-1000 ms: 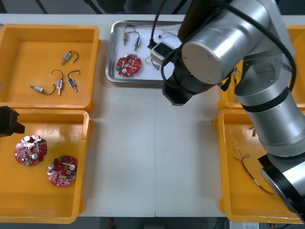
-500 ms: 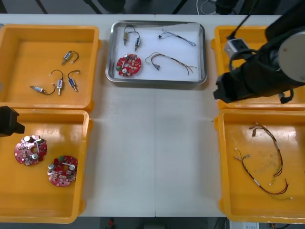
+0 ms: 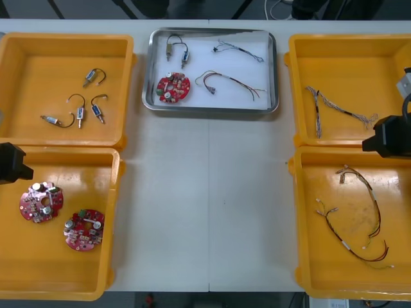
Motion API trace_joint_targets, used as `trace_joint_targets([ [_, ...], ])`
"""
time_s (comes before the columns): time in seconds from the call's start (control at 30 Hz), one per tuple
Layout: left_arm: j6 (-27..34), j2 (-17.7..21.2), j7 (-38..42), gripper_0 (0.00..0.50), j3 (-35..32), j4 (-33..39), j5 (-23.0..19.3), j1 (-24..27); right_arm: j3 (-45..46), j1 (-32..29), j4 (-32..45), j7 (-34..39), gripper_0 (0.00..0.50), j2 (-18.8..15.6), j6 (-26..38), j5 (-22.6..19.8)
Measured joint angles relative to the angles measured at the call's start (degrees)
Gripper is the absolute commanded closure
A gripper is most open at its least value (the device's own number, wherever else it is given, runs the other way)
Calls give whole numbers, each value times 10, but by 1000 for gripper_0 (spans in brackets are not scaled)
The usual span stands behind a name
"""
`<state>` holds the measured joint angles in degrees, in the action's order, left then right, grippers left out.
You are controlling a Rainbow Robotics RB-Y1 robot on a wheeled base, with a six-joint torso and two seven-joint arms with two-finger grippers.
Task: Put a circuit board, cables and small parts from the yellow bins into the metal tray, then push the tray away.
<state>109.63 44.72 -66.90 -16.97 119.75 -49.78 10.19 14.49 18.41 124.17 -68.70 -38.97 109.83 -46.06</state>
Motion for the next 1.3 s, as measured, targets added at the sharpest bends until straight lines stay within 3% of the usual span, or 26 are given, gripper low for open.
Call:
trace_joint_targets([
  [0.67, 0, 0, 0, 0, 0, 0, 0, 0, 74, -126, 88, -1, 0, -5, 0, -1],
  [1.3, 0, 0, 0, 0, 0, 0, 0, 0, 77, -135, 90, -1, 0, -5, 0, -4],
])
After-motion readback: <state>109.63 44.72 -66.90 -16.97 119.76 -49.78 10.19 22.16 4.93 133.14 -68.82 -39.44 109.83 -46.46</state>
